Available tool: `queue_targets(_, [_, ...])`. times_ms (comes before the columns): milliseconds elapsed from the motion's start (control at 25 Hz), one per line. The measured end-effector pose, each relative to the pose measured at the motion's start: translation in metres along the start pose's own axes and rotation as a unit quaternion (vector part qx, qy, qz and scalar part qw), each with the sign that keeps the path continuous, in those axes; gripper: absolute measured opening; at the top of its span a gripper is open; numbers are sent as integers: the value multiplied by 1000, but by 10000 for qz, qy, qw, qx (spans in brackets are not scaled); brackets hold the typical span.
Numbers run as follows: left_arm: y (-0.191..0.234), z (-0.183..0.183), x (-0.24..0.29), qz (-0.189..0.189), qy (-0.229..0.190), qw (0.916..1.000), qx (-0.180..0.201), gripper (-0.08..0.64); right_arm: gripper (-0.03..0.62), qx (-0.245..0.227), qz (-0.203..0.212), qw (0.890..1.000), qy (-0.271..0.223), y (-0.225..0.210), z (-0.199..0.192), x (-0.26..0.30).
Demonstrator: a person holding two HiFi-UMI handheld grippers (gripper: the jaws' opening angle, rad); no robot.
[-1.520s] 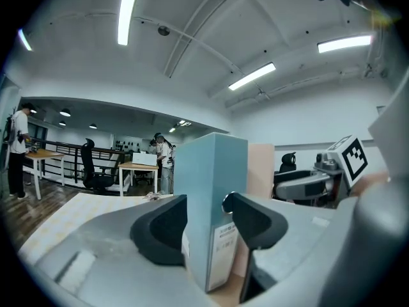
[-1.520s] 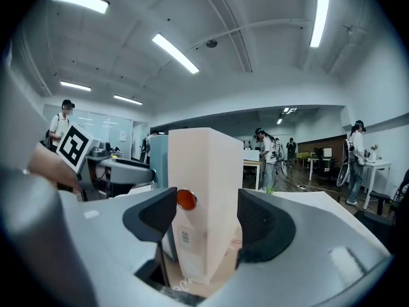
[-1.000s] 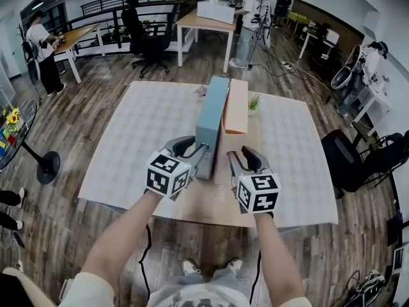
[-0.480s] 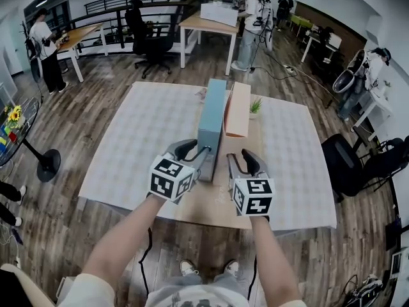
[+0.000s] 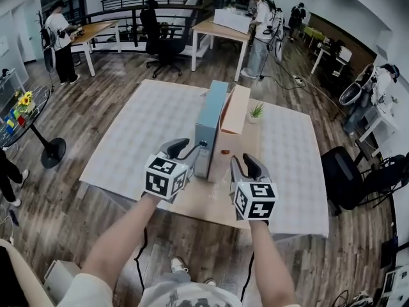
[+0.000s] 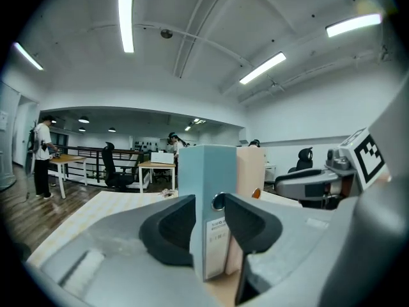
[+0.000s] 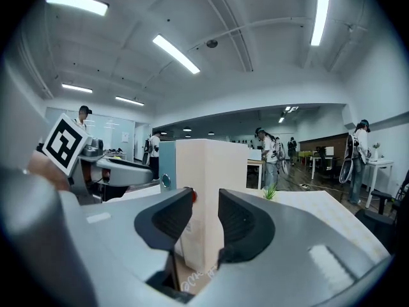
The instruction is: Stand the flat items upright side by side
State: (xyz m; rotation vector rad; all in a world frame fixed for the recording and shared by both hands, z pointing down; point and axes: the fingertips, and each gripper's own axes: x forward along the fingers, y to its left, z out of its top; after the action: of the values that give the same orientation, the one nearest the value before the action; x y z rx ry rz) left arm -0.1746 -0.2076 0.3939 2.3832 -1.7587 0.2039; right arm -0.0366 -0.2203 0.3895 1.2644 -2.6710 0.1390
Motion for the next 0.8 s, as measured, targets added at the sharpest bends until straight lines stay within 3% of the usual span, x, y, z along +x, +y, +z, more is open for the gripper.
queue_targets(360, [-46,-1,-42,790,39,9969,-40,104,60,-78,337,9994,6,-16,3,-55])
queue_targets(560, [-58,-9,-70,1162,110,9932,-47,20,5,-115,525,9985,35,-13,-2,-75])
queue_targets(800, [-67,-16,-92,1413,150,9898,-18,5,-2,-142,805,9967,11,-7,-3,-89])
